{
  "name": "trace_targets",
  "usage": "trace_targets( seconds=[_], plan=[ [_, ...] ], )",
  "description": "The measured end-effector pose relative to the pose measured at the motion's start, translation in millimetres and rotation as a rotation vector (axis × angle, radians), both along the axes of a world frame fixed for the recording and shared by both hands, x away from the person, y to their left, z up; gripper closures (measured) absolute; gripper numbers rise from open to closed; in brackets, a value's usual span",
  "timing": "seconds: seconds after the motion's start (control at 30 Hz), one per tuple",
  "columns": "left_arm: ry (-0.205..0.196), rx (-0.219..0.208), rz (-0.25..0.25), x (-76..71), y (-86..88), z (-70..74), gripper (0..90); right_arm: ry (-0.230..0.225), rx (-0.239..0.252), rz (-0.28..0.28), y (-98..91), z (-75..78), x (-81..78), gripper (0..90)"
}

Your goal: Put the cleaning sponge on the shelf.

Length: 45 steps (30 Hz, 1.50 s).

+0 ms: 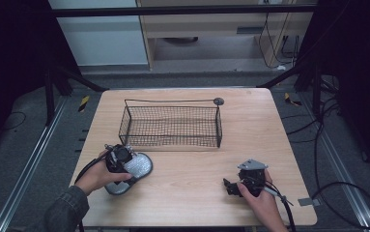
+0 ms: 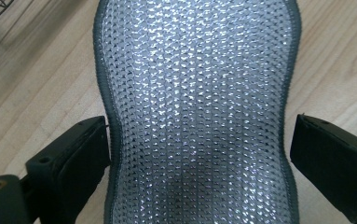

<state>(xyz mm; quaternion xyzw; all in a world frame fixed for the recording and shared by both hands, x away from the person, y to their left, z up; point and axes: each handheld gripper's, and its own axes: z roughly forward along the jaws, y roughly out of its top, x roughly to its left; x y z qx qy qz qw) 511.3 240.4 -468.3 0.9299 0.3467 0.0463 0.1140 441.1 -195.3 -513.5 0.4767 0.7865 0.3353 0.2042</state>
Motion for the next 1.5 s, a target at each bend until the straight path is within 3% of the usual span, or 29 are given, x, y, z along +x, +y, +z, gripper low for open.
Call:
trace_targets(
  seconds=[0.37, 0.63, 1.13, 1.3, 1.5],
  plan=[
    [0.005, -0.004, 0.002, 2.8, 0.4, -5.0, 2.7, 0.0, 0.0, 0.002, 0.0, 0.0, 0.0, 0.4],
    [0.004, -0.03, 0.016, 3.0, 4.2, -9.4, 2.8, -0.001, -0.001, 0.006, -0.2, 0.0, 0.0, 0.4],
    [-0.021, -0.016, 0.013, -4.0, 8.0, -6.3, 8.8, -0.002, -0.004, 0.009, -0.3, 0.0, 0.2, 0.4],
    [-0.07, -0.056, 0.013, -11.0, 12.1, 5.1, 9.0, -0.003, -0.004, 0.011, -0.2, -0.1, 0.4, 0.4],
    [-0.127, -0.046, -0.017, -17.6, 12.3, 17.0, 9.0, -0.002, -0.004, 0.01, -0.2, -0.1, 0.3, 0.4]
  ],
)
